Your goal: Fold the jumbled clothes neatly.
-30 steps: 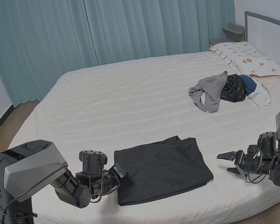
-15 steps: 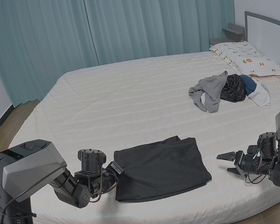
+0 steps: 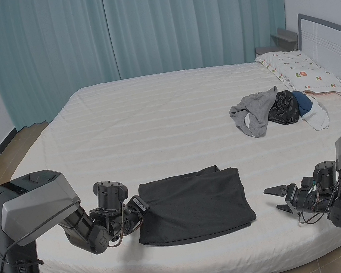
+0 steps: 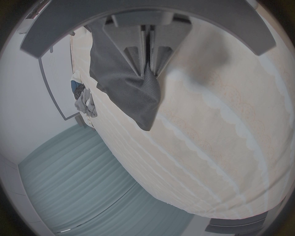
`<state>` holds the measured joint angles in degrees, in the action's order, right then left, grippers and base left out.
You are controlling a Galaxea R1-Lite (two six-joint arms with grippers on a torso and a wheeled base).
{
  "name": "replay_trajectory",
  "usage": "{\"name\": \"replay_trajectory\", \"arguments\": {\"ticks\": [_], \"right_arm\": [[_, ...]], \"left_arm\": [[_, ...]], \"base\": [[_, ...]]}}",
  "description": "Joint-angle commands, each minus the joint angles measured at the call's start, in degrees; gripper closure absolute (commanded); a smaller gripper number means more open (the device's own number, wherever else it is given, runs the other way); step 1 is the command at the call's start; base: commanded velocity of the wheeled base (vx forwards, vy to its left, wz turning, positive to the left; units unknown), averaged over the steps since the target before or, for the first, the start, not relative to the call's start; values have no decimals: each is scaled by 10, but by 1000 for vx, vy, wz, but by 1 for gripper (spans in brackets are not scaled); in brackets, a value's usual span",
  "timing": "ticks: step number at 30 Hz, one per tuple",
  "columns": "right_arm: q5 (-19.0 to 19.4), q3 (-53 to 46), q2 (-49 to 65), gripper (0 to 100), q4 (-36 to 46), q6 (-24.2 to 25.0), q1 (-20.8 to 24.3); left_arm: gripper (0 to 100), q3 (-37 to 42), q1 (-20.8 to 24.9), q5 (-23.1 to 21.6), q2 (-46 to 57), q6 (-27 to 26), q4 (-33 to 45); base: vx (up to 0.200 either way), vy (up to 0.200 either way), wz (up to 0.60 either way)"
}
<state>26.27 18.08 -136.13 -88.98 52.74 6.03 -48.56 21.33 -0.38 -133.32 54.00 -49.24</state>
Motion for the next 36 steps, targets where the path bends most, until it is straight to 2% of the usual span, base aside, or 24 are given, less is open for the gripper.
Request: {"name": "replay_trajectory", "arguments": {"ticks": [1, 36], "right_arm": [[0, 0, 0, 0, -5, 0, 0], [0, 0, -1, 0, -5, 1, 0]], "left_arm": [[100, 2, -2, 1, 2, 5, -2], [100, 4, -8, 2, 7, 6, 5]], "base": [[0, 200, 0], [0, 200, 0]]}}
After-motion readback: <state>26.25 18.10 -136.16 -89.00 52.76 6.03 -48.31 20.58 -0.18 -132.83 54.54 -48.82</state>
